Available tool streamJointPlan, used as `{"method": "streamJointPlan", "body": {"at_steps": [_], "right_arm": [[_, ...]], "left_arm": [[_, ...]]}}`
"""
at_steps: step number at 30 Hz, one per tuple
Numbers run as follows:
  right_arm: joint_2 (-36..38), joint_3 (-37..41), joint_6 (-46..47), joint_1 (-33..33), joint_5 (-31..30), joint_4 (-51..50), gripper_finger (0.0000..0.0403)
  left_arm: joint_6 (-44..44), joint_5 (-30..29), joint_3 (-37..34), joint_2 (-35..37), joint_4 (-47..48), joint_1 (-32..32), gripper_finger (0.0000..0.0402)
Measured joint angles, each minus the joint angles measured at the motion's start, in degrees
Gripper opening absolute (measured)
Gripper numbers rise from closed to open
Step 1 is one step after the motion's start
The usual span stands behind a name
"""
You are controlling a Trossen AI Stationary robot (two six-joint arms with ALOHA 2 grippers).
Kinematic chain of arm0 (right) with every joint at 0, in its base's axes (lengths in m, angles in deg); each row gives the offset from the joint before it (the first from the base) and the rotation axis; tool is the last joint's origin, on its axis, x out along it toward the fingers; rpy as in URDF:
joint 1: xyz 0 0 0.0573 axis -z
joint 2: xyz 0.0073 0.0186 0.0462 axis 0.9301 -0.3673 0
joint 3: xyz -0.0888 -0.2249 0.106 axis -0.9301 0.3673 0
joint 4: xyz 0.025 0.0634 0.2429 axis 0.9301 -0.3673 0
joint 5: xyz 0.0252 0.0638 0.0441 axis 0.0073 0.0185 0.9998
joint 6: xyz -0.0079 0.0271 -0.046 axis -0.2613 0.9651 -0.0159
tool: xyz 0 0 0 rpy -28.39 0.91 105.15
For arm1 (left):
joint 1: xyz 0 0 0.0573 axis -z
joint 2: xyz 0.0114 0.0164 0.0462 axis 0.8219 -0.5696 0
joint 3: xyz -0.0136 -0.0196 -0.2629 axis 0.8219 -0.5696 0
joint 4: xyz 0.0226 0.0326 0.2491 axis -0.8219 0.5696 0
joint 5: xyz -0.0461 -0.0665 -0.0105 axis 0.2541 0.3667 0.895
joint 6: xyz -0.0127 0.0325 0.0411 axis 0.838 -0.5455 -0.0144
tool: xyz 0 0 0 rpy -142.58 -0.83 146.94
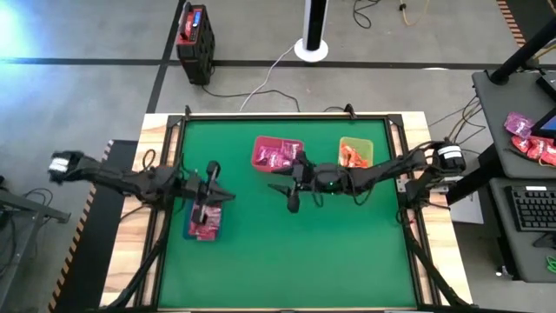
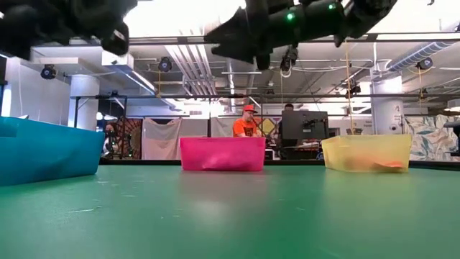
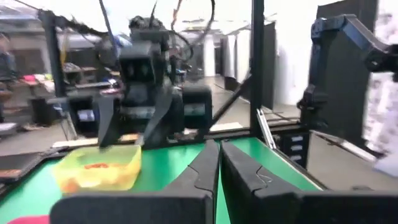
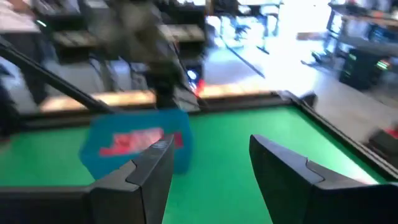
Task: Sort candy by brand, put in halloween buckets
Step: Return to Home Position
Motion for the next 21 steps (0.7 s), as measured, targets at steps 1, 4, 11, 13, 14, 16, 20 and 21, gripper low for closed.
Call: {"method": "streamJointPlan", "body": {"at_steps": [1,4,11,13,14,16,20,21], "right_arm": [[0.09,0.0,-0.31,0.69,2.05,0.91,0.0203],[0.71,0.32,-1.49,2.7,5.64,0.63,0.0203],[9.49,8.41,-3.02,4.62,6.27,1.1,0.0203],[13.17,12.15,-3.14,4.67,6.28,2.89,0.0203],[15.11,14.24,-3.39,4.67,6.28,3.75,0.0203],[19.05,18.12,-3.54,4.67,6.27,6.0,0.0203],[25.99,25.97,-2.56,4.67,6.28,10.46,0.0203],[27.96,27.92,-2.43,4.67,6.26,11.41,0.0203]], "left_arm": [[0.36,4.8,-0.24,0.62,0.77,-3.68,0.0],[1.34,21.42,-0.41,3.11,0.5,-13.36,0.0],[7.91,38.45,-1.73,13.56,6.57,-28.05,0.0],[8.62,40.02,-1.99,17.58,8.29,-29.05,0.0],[8.64,39.98,-2.01,19.63,9.9,-29.14,0.0],[8.57,39.67,-2.03,23.47,12.98,-29.13,0.0],[8.51,39.19,-1.99,30.71,17.08,-29.13,0.0],[8.47,39.19,-1.99,32.46,17.45,-29.13,0.0]]}}
